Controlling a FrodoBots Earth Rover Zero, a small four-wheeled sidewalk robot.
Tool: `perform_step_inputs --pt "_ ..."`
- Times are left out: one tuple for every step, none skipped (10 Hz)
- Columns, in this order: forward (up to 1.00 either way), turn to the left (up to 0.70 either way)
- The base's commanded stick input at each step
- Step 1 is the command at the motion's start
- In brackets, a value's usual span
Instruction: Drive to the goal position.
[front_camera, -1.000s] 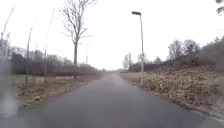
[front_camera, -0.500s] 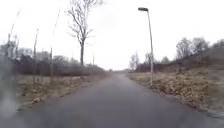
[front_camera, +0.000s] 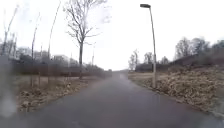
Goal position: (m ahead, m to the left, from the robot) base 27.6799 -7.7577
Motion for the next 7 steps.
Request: perform_step_inputs --pt "0.70 0.00" --pt "0.70 0.00" --pt "0.70 0.00" --pt "0.70 0.00" --pt "0.70 0.00" --pt "0.70 0.00" --pt "0.70 0.00"
